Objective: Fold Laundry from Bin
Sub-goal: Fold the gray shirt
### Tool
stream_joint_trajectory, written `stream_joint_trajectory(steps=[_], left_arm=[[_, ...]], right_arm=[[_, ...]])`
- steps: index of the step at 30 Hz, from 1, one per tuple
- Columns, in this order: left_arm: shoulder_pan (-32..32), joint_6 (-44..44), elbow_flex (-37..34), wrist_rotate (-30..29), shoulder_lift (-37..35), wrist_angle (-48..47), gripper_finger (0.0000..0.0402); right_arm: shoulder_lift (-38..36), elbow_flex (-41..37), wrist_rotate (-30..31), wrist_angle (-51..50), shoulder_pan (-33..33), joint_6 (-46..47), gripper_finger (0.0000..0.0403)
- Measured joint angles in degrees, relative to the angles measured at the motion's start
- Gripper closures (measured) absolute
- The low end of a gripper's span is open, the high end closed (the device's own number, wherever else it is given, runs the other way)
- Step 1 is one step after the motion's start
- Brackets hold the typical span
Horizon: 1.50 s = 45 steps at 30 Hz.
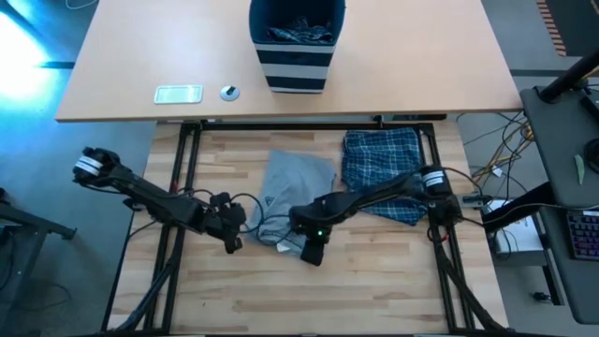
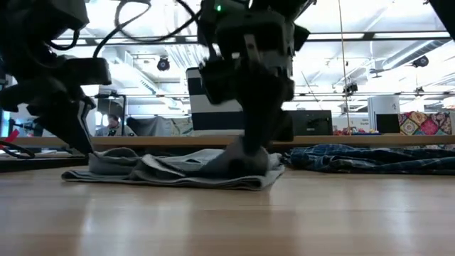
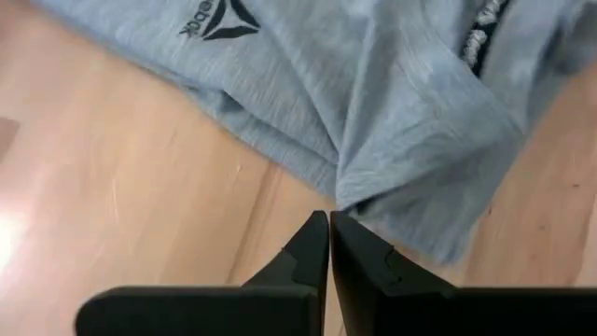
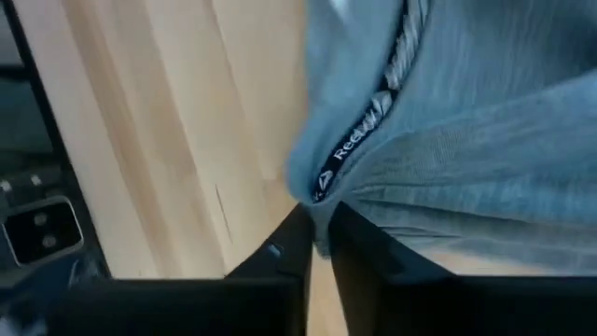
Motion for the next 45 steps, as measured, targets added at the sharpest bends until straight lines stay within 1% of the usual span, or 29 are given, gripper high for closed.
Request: stream_joint_trajectory(steps=[2, 5, 8, 12, 14, 16, 20, 23, 25, 28, 31, 34, 36, 40, 42, 43, 45], left_arm=[[-0.44, 0.35, -0.06, 0.60, -0.70, 0.77, 0.0401], [-0.85, 3.65, 1.26, 3.81, -2.01, 0.90, 0.0393], [-0.91, 6.09, 3.60, 7.60, -3.91, -0.80, 0.0370], [-0.81, 7.44, 6.75, 10.05, -7.08, -3.74, 0.0328], [-0.44, 8.11, 7.52, 9.96, -8.16, -1.71, 0.0309], [0.89, 8.44, 7.15, 9.93, -7.80, 1.15, 0.0295], [3.68, 10.02, 5.80, 9.74, -3.69, 8.26, 0.0280], [5.06, 10.67, 4.97, 9.74, 1.79, 14.06, 0.0279], [5.56, 10.61, 4.72, 9.85, 6.20, 15.96, 0.0279], [5.82, 9.18, 4.75, 10.77, 11.59, 12.92, 0.0281], [5.57, 5.76, 4.99, 12.89, 13.48, 7.58, 0.0286], [4.93, 4.13, 5.13, 14.67, 11.90, 2.56, 0.0292], [4.84, 3.91, 5.29, 15.33, 9.56, -0.99, 0.0294], [5.58, 4.21, 7.42, 14.39, 3.28, -3.42, 0.0292], [6.06, 5.52, 8.17, 13.08, 0.74, -1.09, 0.0289], [6.30, 6.46, 8.41, 12.29, -0.26, 2.18, 0.0288], [6.72, 9.06, 8.29, 11.45, -1.06, 12.47, 0.0285]], right_arm=[[0.60, -0.02, -1.29, -0.64, 0.42, 0.35, 0.0342], [-0.96, -0.02, -1.93, -0.79, 0.54, 0.94, 0.0293], [-4.74, 0.61, -2.02, -2.56, 0.42, 1.02, 0.0244], [-10.79, 0.67, 1.20, -5.43, -0.52, 0.02, 0.0190], [-13.10, 0.46, 2.75, -6.20, -1.47, -0.19, 0.0170], [-14.29, 0.12, 4.10, -5.77, -2.33, -0.01, 0.0153], [-13.36, -0.04, 4.77, -4.98, -2.28, 0.15, 0.0128], [-12.15, -0.88, 10.28, -5.32, -1.98, 0.17, 0.0121], [-11.71, -2.26, 14.16, -5.46, -2.37, 1.10, 0.0123], [-11.39, -4.89, 20.78, -7.03, -3.00, 2.15, 0.0132], [-11.35, -8.81, 26.40, -6.29, -2.94, 2.23, 0.0141], [-11.30, -12.39, 31.89, -3.25, -2.82, 1.88, 0.0148], [-11.30, -13.94, 34.67, -0.02, -2.81, 1.50, 0.0150], [-11.30, -15.50, 34.90, 4.88, -3.93, -2.09, 0.0149], [-11.23, -15.96, 34.58, 7.72, -5.11, -4.13, 0.0148], [-10.92, -16.08, 34.61, 8.90, -5.96, -5.26, 0.0148], [-10.25, -16.44, 34.66, 9.08, -8.00, -7.35, 0.0147]])
